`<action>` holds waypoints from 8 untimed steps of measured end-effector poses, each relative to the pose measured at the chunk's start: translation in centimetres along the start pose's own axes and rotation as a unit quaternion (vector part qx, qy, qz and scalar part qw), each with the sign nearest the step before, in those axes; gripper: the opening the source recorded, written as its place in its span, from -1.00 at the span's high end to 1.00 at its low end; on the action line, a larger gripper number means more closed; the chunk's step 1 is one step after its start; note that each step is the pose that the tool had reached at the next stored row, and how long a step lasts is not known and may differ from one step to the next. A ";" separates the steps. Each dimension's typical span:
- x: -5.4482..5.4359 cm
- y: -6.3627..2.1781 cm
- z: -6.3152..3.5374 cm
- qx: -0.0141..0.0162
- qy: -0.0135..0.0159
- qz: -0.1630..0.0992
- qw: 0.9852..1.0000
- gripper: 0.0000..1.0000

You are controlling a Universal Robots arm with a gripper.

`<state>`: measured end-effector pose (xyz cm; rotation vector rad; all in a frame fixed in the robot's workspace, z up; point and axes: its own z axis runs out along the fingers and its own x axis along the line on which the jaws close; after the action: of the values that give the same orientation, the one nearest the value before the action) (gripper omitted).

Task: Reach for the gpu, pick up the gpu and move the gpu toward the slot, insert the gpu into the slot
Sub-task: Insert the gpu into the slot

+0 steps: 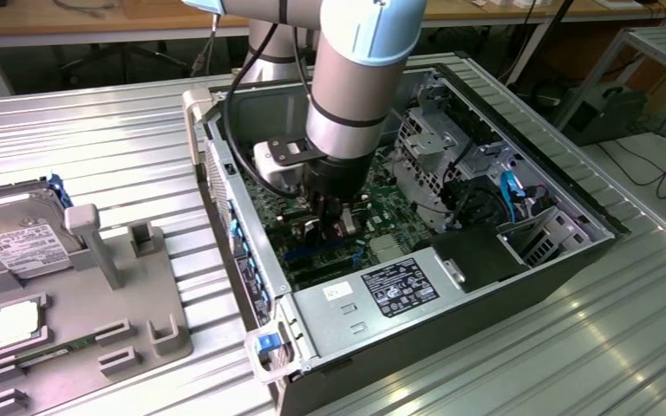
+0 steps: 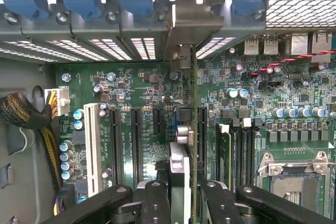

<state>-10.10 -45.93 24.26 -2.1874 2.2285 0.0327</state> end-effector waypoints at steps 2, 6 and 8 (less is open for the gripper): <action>0.0 0.00 0.00 0.000 0.000 0.000 1.000 0.44; 0.0 0.00 0.01 0.000 0.000 0.000 1.000 0.44; 0.1 0.00 0.05 0.000 0.000 0.000 1.000 0.44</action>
<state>-10.10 -45.99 24.21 -2.1875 2.2284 0.0326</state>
